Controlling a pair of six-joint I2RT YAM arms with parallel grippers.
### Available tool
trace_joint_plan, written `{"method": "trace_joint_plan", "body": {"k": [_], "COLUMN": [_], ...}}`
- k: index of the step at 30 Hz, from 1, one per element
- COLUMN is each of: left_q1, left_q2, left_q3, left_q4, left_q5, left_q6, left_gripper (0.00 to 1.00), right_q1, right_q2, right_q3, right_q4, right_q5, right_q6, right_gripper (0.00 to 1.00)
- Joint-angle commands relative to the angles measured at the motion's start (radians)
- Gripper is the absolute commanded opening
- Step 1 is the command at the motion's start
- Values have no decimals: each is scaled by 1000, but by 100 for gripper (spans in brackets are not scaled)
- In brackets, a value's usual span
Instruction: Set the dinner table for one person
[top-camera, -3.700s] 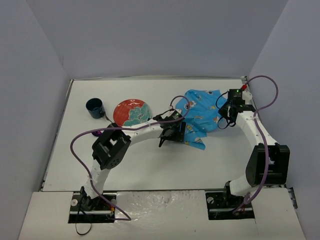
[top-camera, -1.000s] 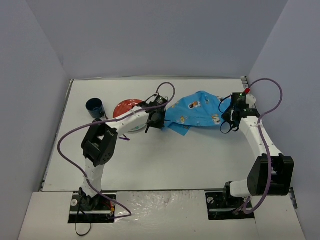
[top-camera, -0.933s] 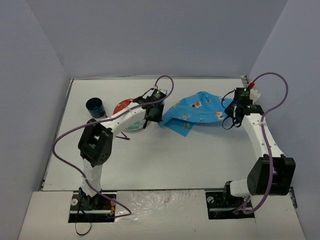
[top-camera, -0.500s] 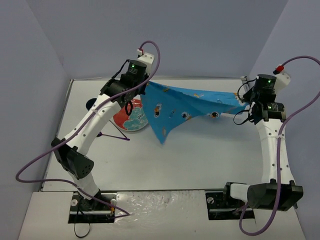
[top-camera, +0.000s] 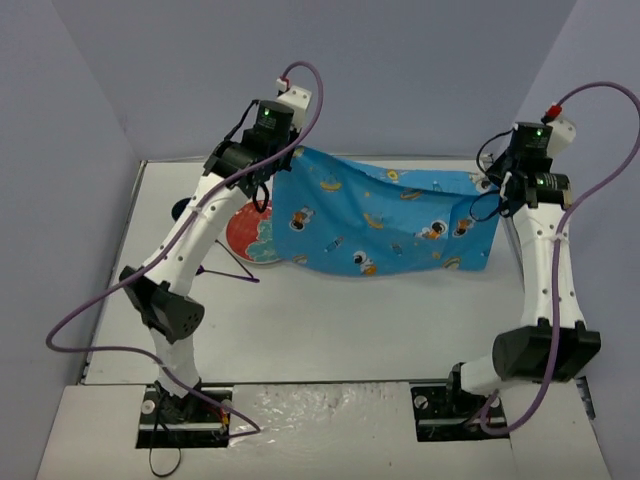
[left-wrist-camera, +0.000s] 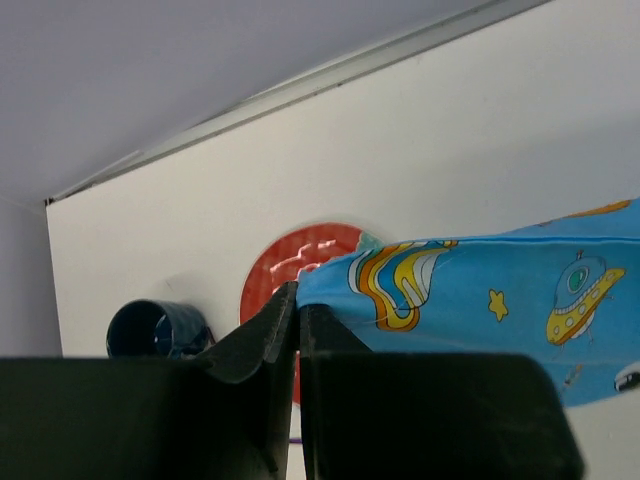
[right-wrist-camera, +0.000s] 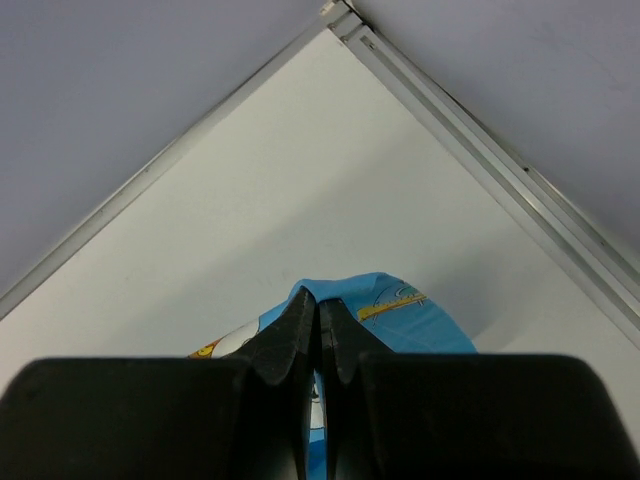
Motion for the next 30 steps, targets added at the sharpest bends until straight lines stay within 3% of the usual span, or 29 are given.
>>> {"method": "trace_joint_plan", "body": {"k": [1,5,9,15,20,25,30], "left_q1": [47,65,65,55,-24,-111,-197], "left_q2": [131,259,203,15,-131,-156,-133], "left_q3": [244,504,449,-13,-516,-805,-953], "left_q4": [68,43,166,332,516,576,536], "left_q5": [33,76,121,220,165,144,129], "left_q6": [20,23,61,24,-44,-187,-384], "left_gripper": [0,0,0,0,0,0,1], "right_q1": [-7,-9,-13,-44,-50,-66,-89], "right_q2": [118,115,52,-109,-188,-223,-188], "right_q3": [137,161,113,-210,-498,-697,-769], "right_q4": [112,239,328,448,445,408,332], "right_q5": [-26,-86,-86,-47,-15,40,73], "right_q6": [-45,-95,-173,-213,-144,-64,21], "right_gripper": [0,0,0,0,1,4,21]}}
